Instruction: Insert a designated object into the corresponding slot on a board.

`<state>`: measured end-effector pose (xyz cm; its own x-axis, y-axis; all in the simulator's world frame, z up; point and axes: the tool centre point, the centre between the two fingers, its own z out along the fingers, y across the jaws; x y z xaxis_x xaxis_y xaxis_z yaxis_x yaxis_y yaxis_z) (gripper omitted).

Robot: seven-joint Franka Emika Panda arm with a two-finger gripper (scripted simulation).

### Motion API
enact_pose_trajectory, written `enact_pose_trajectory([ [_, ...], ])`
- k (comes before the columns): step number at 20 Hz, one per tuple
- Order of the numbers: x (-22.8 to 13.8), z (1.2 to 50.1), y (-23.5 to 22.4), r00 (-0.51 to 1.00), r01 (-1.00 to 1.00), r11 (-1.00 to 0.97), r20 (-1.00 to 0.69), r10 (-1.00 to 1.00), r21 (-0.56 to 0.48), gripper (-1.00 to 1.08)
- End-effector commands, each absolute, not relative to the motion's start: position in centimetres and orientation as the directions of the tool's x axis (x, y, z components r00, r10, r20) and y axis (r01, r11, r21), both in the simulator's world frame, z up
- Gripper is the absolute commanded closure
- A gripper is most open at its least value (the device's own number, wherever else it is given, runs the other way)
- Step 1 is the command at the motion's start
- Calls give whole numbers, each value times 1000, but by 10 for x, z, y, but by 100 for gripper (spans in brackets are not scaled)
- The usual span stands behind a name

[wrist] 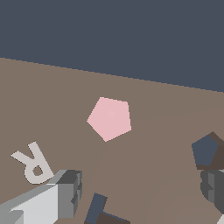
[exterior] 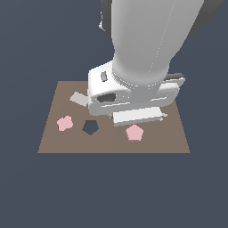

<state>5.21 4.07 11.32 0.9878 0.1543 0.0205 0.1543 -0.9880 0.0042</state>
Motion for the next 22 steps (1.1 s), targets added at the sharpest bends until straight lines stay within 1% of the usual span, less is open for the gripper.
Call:
enact_pose_trajectory([
  [1,61,97,48,983,184,-983,15,184,3,-92],
  [10,82,59,66,967,254,-967,3,254,0,-92],
  [22,87,46,71,963,270,-963,-1,270,0,-92],
])
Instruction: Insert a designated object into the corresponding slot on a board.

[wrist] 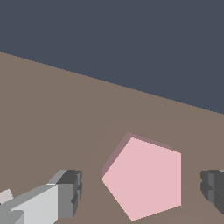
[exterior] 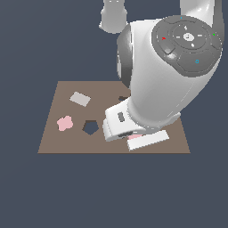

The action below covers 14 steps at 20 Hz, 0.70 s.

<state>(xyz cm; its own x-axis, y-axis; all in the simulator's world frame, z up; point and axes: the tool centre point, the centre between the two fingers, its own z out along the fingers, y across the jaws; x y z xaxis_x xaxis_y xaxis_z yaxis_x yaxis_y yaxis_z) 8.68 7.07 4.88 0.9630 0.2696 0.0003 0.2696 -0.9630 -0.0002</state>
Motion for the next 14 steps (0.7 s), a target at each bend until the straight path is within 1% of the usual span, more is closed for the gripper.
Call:
enact_pose_trajectory([
  [1,87,44,71,963,270,-963,0,270,0,-92],
  [7,87,30,71,963,271,-963,0,271,0,-92],
  [8,87,30,71,963,271,-963,0,271,0,108],
  [14,87,30,71,963,271,-963,0,271,0,108],
])
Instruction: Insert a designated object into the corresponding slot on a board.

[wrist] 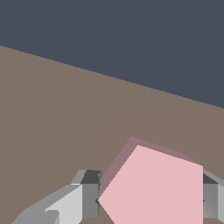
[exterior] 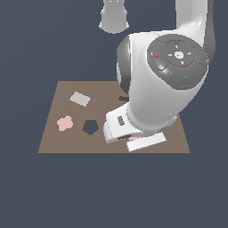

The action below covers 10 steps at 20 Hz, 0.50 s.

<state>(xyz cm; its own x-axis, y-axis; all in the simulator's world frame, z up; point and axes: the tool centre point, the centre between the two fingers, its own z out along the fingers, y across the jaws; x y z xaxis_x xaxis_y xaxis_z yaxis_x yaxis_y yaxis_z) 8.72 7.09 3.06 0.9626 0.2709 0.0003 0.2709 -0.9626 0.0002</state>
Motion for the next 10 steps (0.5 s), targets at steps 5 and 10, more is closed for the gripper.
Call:
enact_pose_trajectory([
  [5,87,30,71,963,271,-963,0,271,0,108],
  [10,86,31,70,958,288,-958,0,288,0,108],
])
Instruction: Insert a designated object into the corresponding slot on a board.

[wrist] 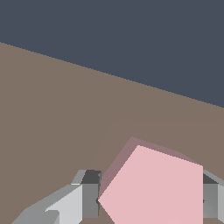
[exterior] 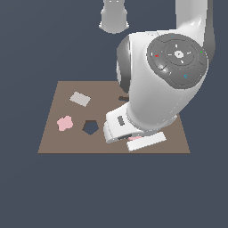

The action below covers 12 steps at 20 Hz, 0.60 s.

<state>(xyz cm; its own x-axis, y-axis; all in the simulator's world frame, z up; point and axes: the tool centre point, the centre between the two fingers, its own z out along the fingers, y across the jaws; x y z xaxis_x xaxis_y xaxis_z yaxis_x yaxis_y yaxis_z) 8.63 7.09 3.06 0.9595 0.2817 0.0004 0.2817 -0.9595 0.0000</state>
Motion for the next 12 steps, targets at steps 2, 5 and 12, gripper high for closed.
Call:
enact_pose_trajectory([
  [2,84,31,70,953,304,-953,0,304,0,108],
  [5,81,31,69,941,338,-941,0,338,0,108],
  [12,70,32,63,888,459,-888,0,459,0,108],
])
